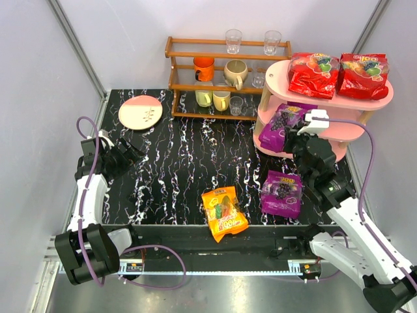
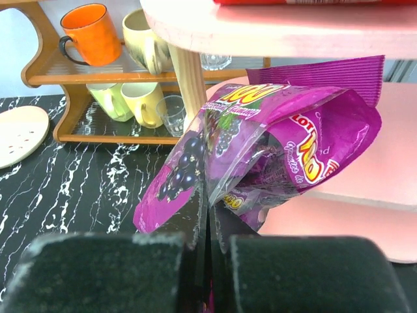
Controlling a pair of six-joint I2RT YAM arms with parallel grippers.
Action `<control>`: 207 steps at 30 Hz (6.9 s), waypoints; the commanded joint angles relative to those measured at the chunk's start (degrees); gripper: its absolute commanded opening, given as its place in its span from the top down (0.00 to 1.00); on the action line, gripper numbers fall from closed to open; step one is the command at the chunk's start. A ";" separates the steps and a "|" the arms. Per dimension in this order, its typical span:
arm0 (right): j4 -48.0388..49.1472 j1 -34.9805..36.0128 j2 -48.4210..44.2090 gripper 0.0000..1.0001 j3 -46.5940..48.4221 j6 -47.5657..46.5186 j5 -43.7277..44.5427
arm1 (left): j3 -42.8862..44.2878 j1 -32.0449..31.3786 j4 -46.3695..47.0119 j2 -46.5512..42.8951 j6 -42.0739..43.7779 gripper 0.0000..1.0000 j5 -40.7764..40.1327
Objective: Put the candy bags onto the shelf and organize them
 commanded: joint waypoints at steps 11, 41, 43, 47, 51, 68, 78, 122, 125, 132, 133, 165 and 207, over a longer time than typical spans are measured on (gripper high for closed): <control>10.84 -16.37 2.31 1.00 3.61 0.99 -20.15 | 1.09 0.41 2.16 0.03 0.52 0.01 1.19; 26.93 -37.47 17.34 0.80 0.62 7.76 -41.26 | 1.36 0.41 1.89 0.56 0.61 0.01 0.40; 27.10 -37.56 16.91 0.69 0.18 8.11 -40.20 | 1.36 0.32 1.89 0.56 0.70 0.01 0.40; 27.46 -37.56 15.24 0.45 -0.70 8.55 -38.44 | 1.44 0.32 1.89 0.56 0.61 0.01 0.48; 25.62 -37.56 12.25 0.44 -1.57 8.64 -35.89 | 1.44 0.41 1.98 0.65 0.52 0.01 0.84; 8.85 -37.56 -5.59 0.42 -5.71 16.27 -37.00 | 1.09 0.41 2.60 0.47 0.26 0.01 2.24; -0.75 -37.47 -3.84 1.00 -8.61 26.83 -45.83 | 0.92 0.41 2.68 -0.06 0.34 0.01 2.33; 10.59 -37.65 13.48 1.00 -1.14 29.64 -24.90 | 1.36 0.32 2.33 0.82 0.61 0.01 1.98; 6.12 -37.65 8.57 0.95 -2.54 28.94 -25.34 | 1.36 0.32 2.33 0.73 0.52 0.01 1.89; -19.16 -37.65 2.58 0.65 -2.28 30.60 -28.94 | 1.44 0.41 2.42 0.47 0.43 0.01 2.07; -20.95 -37.65 2.31 0.54 -2.63 31.31 -29.64 | 1.44 0.32 2.42 0.30 0.43 0.01 2.07; -42.86 -37.56 -1.65 0.17 -18.36 38.96 -35.00 | 1.62 0.76 2.60 0.03 0.26 0.01 2.86; -31.35 -37.65 6.44 1.00 30.32 19.19 -15.49 | 1.36 1.02 2.86 1.00 0.08 0.01 4.09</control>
